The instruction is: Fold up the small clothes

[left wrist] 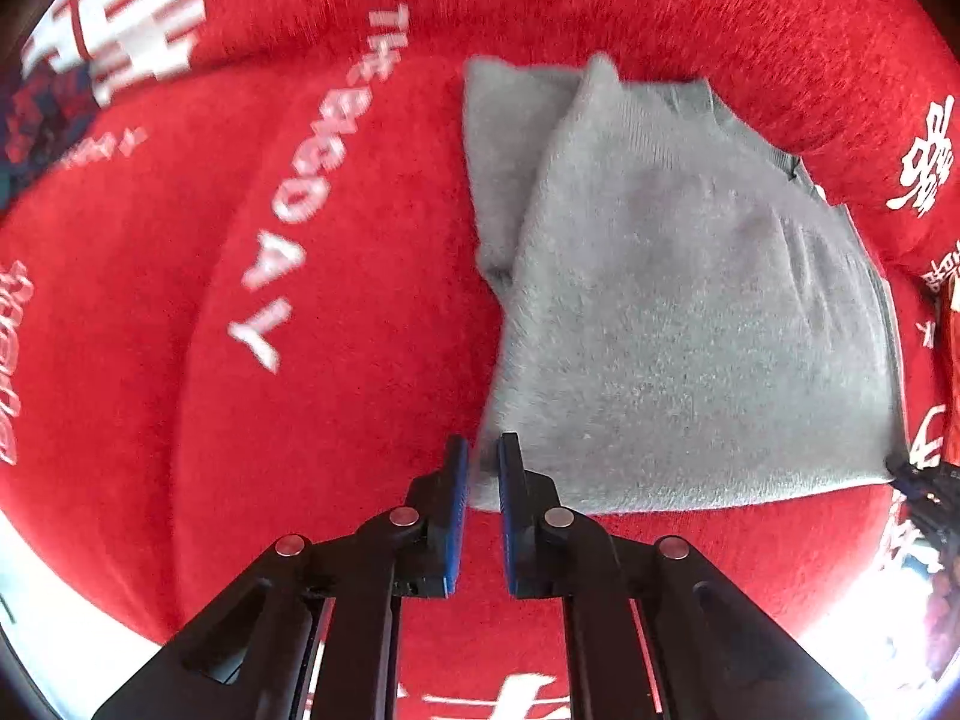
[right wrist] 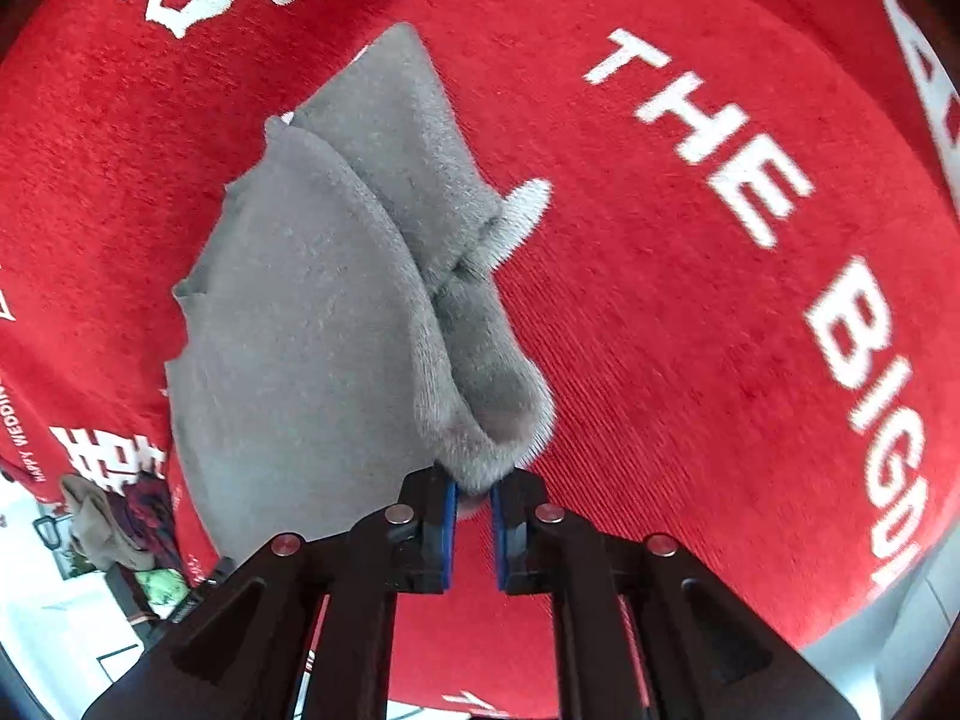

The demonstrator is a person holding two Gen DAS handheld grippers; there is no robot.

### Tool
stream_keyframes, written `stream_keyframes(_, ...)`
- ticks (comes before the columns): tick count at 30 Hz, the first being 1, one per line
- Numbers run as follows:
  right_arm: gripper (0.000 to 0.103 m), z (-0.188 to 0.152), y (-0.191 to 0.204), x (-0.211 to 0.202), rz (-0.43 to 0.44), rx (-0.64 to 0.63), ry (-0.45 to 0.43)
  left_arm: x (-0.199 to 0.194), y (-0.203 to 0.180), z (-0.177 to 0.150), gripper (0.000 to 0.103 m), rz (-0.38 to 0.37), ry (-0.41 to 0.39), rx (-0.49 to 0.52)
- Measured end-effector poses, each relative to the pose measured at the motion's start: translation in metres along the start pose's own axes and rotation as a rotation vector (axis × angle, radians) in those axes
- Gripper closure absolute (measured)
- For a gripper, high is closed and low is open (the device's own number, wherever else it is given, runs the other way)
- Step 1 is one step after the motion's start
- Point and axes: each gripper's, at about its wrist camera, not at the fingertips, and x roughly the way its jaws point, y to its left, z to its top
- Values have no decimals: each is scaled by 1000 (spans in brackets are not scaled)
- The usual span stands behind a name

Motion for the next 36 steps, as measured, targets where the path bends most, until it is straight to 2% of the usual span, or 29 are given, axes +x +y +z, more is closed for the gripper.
stream_keyframes(5, 92, -2, 32, -30, -26, -106, -91, -31, -10, 32, 91, 2, -110, 56)
stream_keyframes(7, 92, 2, 48, -36, -22, -167, -103, -27, -20, 51, 91, -4, -128, 80)
stream_keyframes(9, 91, 5, 57, -34, -31, -175, -87, -18, -30, 67, 91, -10, -132, 103)
stream_keyframes(12, 91, 10, 41, -23, -118, -103, -24, 6, -49, 90, 91, -6, -118, 129)
stream_keyframes(14, 88, 10, 16, -17, -128, 46, 7, 13, -54, 98, 91, 8, -105, 128)
stream_keyframes(15, 88, 10, 5, -22, -145, 105, -14, 11, -55, 99, 91, 8, -111, 129)
stream_keyframes(16, 86, 11, 3, -28, -142, 108, -46, 10, -56, 100, 91, 5, -120, 132)
stream_keyframes(18, 84, 16, 16, -44, -144, 17, -135, 7, -58, 103, 91, 7, -131, 144)
stream_keyframes(20, 84, 24, 39, -48, -108, -95, -170, 9, -60, 106, 91, 16, -127, 156)
stream_keyframes(23, 84, 43, 74, -30, -72, -210, -155, 23, -64, 112, 91, 35, -106, 158)
stream_keyframes(27, 84, 65, 101, 13, -60, -256, -103, 45, -56, 116, 91, 39, -56, 88)
stream_keyframes(30, 84, 70, 98, 41, -78, -212, -51, 49, -54, 115, 91, 38, -55, 95)
stream_keyframes(31, 87, 71, 90, 44, -70, -183, -51, 49, -55, 115, 91, 41, -54, 104)
stream_keyframes(32, 92, 71, 81, 40, -45, -150, -62, 48, -55, 115, 91, 44, -51, 113)
stream_keyframes(36, 91, 68, 56, 16, -3, -34, -94, 42, -56, 113, 91, 51, -33, 126)
